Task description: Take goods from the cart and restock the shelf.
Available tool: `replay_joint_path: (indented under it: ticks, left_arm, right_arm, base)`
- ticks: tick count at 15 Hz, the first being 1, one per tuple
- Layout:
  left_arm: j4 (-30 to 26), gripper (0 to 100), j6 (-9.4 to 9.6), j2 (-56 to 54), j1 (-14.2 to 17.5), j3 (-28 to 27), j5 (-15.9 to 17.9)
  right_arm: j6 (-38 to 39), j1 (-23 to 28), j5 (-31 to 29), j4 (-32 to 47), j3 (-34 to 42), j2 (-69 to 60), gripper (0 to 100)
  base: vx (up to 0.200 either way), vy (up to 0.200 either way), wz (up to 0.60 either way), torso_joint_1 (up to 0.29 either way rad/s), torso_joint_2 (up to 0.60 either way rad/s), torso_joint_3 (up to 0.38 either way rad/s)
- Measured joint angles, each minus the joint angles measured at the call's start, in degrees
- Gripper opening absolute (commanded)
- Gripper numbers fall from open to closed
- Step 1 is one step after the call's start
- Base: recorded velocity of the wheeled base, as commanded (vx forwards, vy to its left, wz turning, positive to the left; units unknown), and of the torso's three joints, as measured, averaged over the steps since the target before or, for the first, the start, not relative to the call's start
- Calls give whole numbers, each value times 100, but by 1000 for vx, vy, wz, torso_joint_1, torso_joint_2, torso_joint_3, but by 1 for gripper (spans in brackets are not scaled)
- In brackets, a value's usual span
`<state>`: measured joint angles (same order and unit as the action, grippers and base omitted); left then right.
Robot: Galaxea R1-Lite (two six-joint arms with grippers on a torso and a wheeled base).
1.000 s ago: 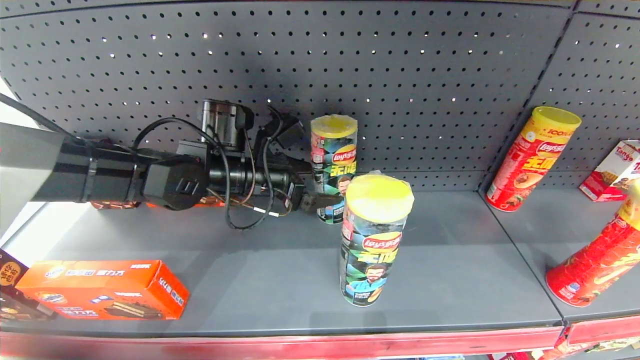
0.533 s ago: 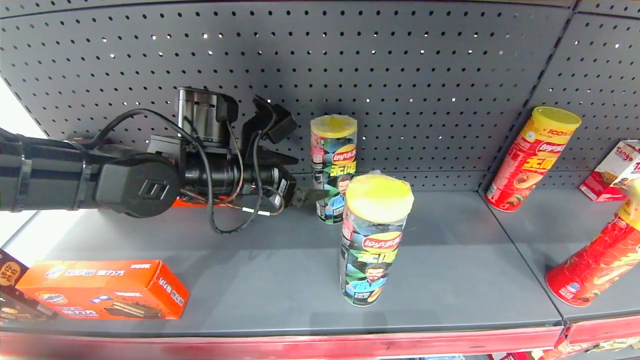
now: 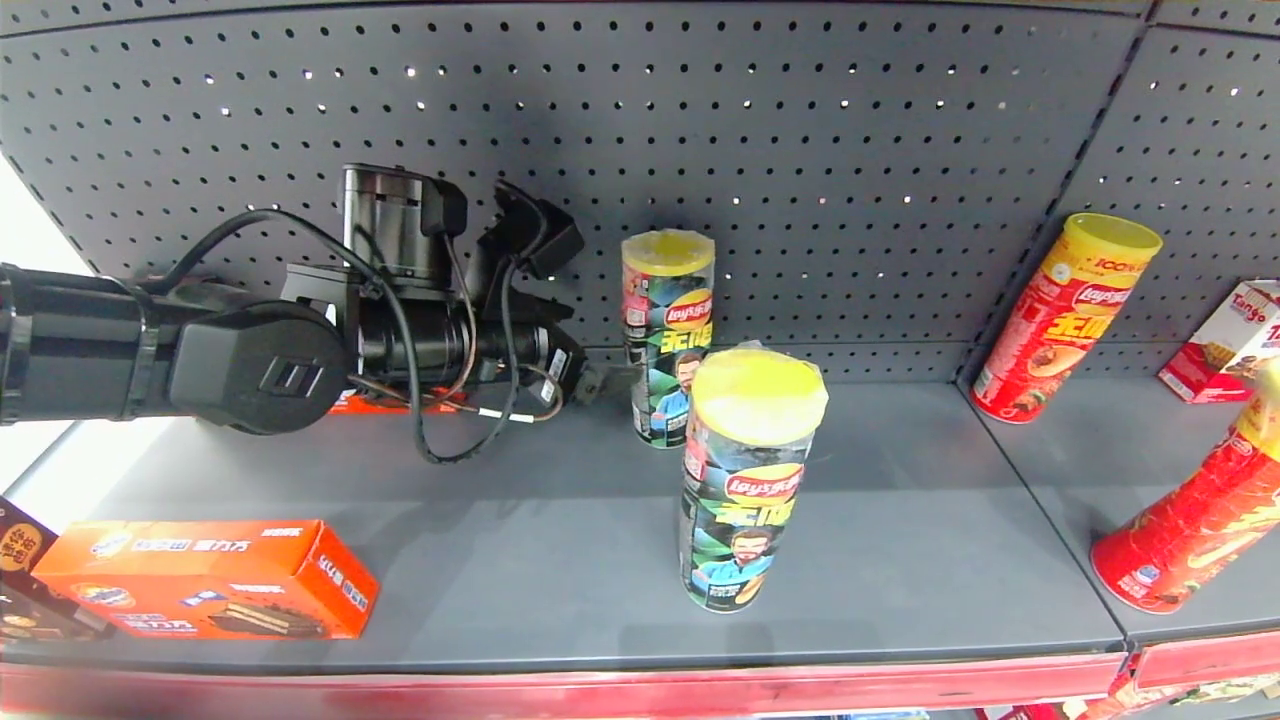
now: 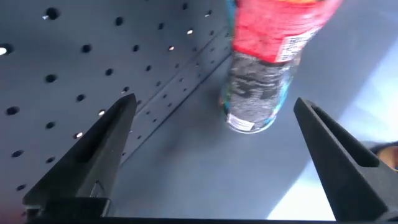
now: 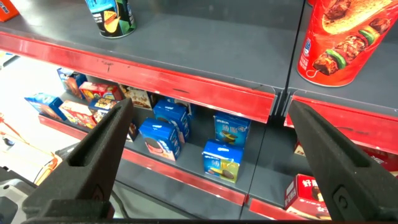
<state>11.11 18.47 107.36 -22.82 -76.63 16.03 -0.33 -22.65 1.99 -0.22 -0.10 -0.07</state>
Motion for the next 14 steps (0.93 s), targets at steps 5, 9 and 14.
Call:
replay_joint_path:
  ticks: [5, 9, 14]
  left_arm:
    - [369, 100, -301, 22, -7, -21, -232]
    - [364, 100, -317, 22, -18, 0, -369]
    - [386, 100, -312, 30, -2, 11, -482]
  right_arm:
    - [0, 0, 1, -2, 0, 0, 100]
    - [1, 0, 0, -2, 0, 0, 100]
    - [0, 0, 1, 0, 0, 0, 100]
  base:
    - [0, 0, 0, 0, 0, 0]
    - [0, 0, 0, 0, 0, 0]
    - [0, 0, 0, 0, 0, 0]
